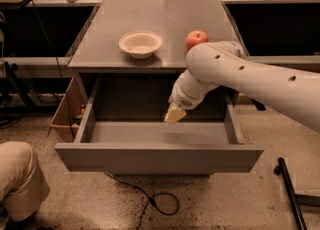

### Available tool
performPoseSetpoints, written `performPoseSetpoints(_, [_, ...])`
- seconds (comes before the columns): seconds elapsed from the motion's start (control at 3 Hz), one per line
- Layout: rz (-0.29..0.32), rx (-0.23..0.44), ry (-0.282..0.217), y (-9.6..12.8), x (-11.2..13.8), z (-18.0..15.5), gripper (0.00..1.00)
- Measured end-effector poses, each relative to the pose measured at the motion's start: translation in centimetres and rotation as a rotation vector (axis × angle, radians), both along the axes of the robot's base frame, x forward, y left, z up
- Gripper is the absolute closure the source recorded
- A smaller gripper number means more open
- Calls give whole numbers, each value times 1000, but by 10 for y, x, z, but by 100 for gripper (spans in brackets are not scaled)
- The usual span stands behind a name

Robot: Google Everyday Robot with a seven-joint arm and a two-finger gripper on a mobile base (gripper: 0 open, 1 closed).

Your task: Close top drawer

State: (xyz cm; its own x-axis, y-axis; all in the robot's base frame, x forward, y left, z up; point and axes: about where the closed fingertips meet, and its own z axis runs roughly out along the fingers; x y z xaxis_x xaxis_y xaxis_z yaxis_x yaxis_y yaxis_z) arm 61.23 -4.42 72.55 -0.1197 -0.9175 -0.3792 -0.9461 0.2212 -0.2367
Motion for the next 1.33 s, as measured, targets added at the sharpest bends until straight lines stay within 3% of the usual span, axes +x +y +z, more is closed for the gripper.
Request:
performPoseSetpoints(0.67, [3, 10, 63, -8, -23, 7, 3])
performPoseSetpoints(1.33, [1, 64, 126, -4, -42, -25, 0])
